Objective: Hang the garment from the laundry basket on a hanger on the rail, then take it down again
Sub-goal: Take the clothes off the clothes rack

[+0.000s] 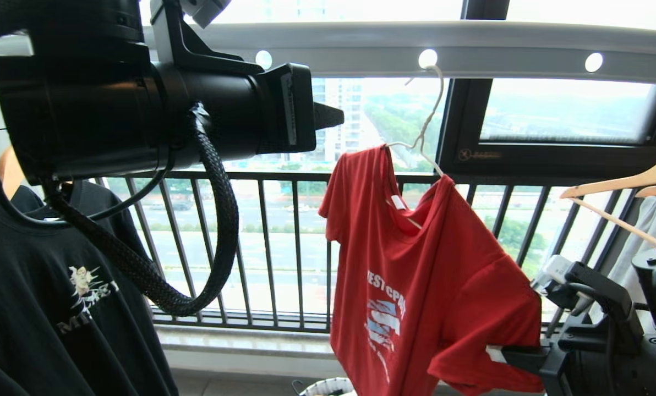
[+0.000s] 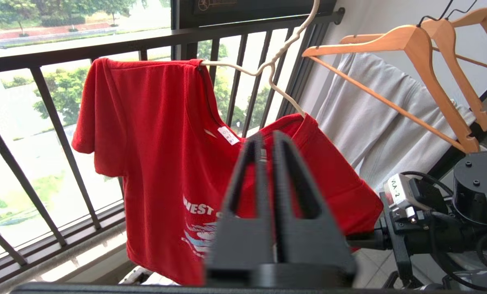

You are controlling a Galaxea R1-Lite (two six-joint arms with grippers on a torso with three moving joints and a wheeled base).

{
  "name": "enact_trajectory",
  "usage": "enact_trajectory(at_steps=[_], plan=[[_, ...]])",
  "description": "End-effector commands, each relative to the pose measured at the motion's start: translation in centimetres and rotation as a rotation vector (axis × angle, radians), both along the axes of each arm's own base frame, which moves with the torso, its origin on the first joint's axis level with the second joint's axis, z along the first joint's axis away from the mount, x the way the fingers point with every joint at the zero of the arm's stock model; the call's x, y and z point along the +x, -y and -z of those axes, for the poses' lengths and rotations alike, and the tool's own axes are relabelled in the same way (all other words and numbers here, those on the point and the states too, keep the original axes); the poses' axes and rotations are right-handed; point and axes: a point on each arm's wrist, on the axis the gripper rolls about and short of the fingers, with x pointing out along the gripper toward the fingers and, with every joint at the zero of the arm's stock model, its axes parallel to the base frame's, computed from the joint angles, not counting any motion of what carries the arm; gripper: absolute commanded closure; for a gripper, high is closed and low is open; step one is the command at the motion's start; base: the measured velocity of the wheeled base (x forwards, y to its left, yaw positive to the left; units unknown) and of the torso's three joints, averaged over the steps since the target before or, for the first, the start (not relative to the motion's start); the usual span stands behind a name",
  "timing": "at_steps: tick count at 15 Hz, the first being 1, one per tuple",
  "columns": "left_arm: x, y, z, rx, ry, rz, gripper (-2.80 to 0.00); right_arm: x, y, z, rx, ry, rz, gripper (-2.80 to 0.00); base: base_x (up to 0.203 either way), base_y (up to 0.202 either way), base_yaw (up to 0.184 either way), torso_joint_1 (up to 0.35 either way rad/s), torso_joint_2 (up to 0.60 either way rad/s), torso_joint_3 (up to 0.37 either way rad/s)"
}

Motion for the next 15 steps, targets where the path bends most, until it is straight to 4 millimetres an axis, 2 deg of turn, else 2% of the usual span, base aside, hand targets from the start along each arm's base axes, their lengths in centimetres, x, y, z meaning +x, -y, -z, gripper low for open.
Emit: enact_trajectory(at_steps=[1,9,15], plan=[[0.0,0.0,-0.1,-0.007,-0.001,0.001,0.00,-0.4,0.2,0.8,-0.017,-0.032,0.000,0.00,0.000,0.000,0.000,0.000,0.00,0.000],[-0.4,-0.1,-0.3,0.001,-0.008,0.008,0.00,-0.1,0.1,3.3,-0.090,-0.145,0.012,0.00,0.000,0.000,0.000,0.000,0.00,0.000],[-0.4,-0.1,-0.3,0.001,-0.008,0.008,0.00,-0.3,0.2,3.9,-0.118,-0.165,0.017,0.00,0.000,0.000,0.000,0.000,0.00,0.000]])
